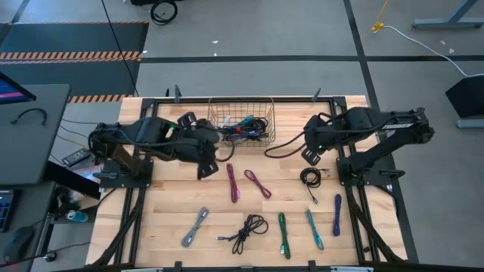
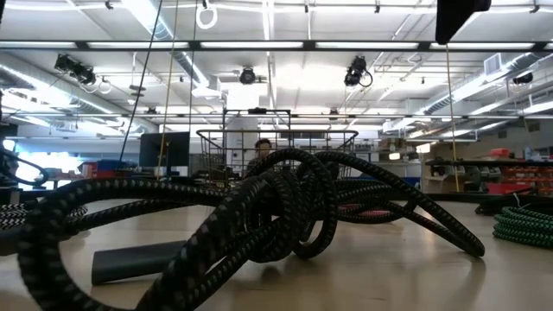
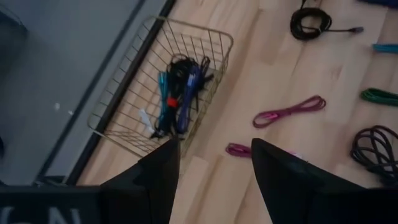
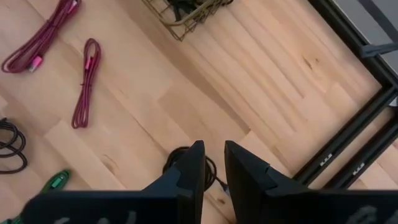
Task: Pick and place USB-C Cables
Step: Put the black charger cable into the wire basket
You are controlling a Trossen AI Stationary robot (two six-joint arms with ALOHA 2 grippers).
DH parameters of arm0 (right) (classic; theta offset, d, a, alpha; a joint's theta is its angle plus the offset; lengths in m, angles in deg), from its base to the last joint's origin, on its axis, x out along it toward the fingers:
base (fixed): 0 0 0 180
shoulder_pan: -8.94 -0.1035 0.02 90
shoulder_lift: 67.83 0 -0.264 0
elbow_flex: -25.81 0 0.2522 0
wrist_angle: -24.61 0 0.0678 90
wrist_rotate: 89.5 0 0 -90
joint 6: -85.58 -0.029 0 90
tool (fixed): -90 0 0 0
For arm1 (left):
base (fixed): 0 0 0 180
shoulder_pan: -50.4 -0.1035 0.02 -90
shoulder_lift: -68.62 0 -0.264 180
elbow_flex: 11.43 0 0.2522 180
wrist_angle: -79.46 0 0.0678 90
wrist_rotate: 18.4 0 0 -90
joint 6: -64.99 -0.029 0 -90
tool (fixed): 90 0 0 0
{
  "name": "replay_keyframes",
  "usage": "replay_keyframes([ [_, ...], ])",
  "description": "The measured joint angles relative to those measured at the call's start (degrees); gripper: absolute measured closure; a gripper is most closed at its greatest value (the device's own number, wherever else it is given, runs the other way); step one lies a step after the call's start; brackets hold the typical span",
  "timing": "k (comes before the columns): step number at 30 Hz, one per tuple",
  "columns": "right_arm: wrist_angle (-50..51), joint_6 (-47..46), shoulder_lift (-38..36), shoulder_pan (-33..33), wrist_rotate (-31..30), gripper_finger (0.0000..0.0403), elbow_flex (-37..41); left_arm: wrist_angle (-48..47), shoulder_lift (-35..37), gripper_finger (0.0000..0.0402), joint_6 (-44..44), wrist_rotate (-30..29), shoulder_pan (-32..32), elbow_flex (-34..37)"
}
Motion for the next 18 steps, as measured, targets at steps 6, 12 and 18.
replay_keyframes([
  [6,-0.08,-2.98,-1.6,-0.56,-0.16,0.0335,4.03,0.0,3.33,0.0201,-0.1,-3.53,3.3,0.02],
  [12,-0.07,-11.35,-7.74,-0.56,1.31,0.0335,13.95,0.01,9.51,0.0214,2.97,-4.22,6.39,0.0],
  [18,-5.68,-18.85,-13.32,-0.65,8.81,0.0329,25.59,0.0,14.03,0.022,2.64,-4.15,7.9,-0.02],
])
